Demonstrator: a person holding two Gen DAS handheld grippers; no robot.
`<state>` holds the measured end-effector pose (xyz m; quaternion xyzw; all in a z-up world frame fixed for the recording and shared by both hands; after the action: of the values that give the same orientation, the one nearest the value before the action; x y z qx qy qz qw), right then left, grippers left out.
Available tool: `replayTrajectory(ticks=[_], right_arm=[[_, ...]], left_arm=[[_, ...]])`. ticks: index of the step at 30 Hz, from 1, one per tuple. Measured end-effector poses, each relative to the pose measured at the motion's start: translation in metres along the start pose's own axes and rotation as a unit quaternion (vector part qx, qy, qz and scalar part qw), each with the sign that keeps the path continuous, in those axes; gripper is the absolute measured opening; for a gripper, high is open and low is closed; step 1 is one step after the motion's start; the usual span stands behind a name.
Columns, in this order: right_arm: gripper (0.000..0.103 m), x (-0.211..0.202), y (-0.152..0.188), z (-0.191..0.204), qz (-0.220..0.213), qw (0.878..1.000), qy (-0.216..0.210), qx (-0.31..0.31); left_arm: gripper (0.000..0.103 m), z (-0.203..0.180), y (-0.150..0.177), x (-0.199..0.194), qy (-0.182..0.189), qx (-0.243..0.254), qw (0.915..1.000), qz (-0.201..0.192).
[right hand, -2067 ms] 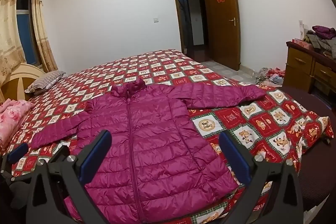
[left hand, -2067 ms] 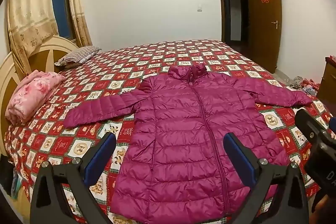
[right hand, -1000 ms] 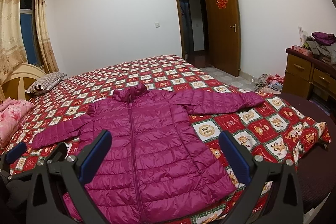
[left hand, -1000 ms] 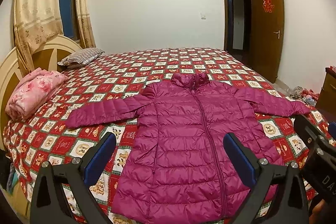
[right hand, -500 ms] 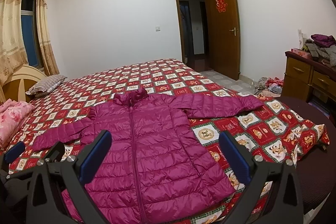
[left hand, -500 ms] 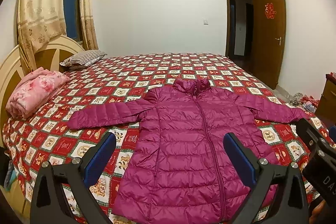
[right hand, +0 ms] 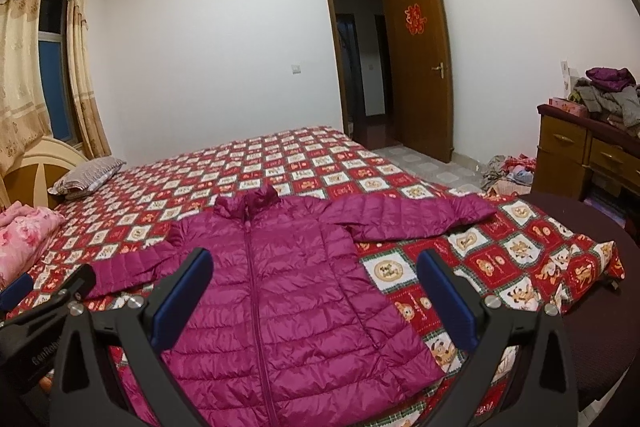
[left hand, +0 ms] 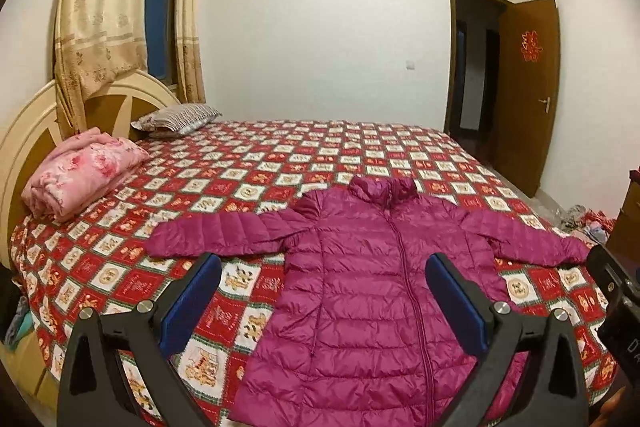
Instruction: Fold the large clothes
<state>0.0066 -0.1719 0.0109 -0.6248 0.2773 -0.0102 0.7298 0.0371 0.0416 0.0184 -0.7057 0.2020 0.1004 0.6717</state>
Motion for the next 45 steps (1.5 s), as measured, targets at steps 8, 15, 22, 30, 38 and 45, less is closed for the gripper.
replayTrajectory(ticks=[8,15,22,30,38,45], right_arm=[[0.103,-0.002,0.001,0.001,-0.002,1.0,0.0,0.001],[0.103,-0.009,-0.004,-0.001,-0.019,1.0,0.003,0.006],[0.103,-0.01,-0.005,0.0,-0.02,1.0,0.002,0.006],[0.103,-0.01,-0.005,-0.001,-0.017,1.0,0.002,0.004],[0.103,-0.009,-0.004,0.0,-0.017,1.0,0.001,0.004],[0.103,0.002,-0.004,0.006,-0.006,1.0,0.001,-0.003]], left_arm=[[0.102,0.001,-0.004,-0.008,0.0,0.0,0.9999,-0.014],[0.102,0.0,-0.004,-0.01,-0.001,0.004,0.9998,-0.018],[0.102,-0.001,-0.003,-0.011,-0.001,0.002,0.9998,-0.021],[0.102,-0.002,-0.003,-0.011,0.0,0.005,0.9998,-0.019],[0.102,-0.004,-0.004,-0.008,-0.001,0.005,0.9999,-0.014],[0.102,-0.006,-0.003,0.01,0.005,0.003,1.0,0.004]])
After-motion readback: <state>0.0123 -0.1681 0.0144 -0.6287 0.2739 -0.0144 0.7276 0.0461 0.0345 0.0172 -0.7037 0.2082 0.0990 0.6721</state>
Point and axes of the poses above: each gripper's, at about its wrist camera, not at the fingertips, and x roughly the way its jaws point, z to its left, y to its underside, the point moved 7 cm from there along x, roughly the way its jaws point, and after that the axes turned 9 degrees about y, right-handed, at the moved point
